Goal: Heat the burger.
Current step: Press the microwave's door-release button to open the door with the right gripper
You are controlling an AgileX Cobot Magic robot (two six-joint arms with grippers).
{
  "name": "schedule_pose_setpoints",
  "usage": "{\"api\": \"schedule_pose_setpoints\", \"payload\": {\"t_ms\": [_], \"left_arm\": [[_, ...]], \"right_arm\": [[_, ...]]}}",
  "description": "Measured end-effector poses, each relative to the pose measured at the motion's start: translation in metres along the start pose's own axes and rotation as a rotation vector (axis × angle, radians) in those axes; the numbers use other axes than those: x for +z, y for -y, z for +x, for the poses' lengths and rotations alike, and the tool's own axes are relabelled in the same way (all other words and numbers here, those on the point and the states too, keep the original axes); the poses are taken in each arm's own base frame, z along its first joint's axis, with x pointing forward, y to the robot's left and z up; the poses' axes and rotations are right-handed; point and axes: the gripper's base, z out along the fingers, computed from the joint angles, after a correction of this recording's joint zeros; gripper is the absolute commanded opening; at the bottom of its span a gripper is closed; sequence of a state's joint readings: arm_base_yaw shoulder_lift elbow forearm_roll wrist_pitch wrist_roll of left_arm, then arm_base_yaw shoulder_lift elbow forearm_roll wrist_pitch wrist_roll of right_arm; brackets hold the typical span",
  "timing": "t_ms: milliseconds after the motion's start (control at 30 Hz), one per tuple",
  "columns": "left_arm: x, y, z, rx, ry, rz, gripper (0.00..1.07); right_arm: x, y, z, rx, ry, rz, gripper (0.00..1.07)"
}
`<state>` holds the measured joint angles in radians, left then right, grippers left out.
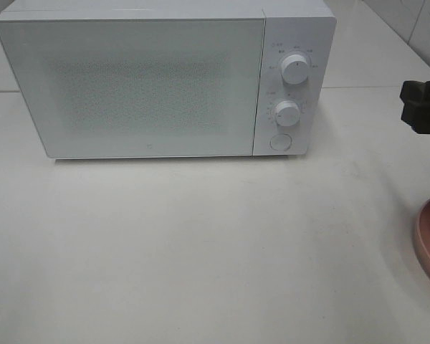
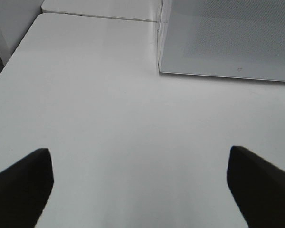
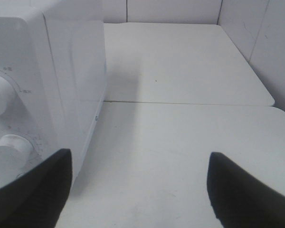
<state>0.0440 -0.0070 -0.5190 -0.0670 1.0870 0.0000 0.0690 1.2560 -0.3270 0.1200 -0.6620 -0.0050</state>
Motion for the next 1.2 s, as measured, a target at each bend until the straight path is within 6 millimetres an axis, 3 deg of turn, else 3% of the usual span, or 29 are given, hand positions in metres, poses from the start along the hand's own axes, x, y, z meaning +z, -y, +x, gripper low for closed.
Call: {"api": "schedule_pose_setpoints", "payload": {"t_ms": [200, 667, 1200], "left_arm": [[0.0, 0.0, 0.0, 0.0, 0.001, 0.0, 0.91], [0.0, 0.0, 0.0, 0.0, 0.001, 0.0, 0.91], [0.0, 0.0, 0.0, 0.0, 0.001, 0.0, 0.91]], "right_arm": [[0.0, -0.013, 0.012, -0.034, 0.021, 0.007, 0.76], [0.004, -0.073, 0.047, -0.06, 0.039, 0.021, 0.76], [0.012, -0.125, 0.06, -0.091, 0.052, 0.038, 0.76]]}}
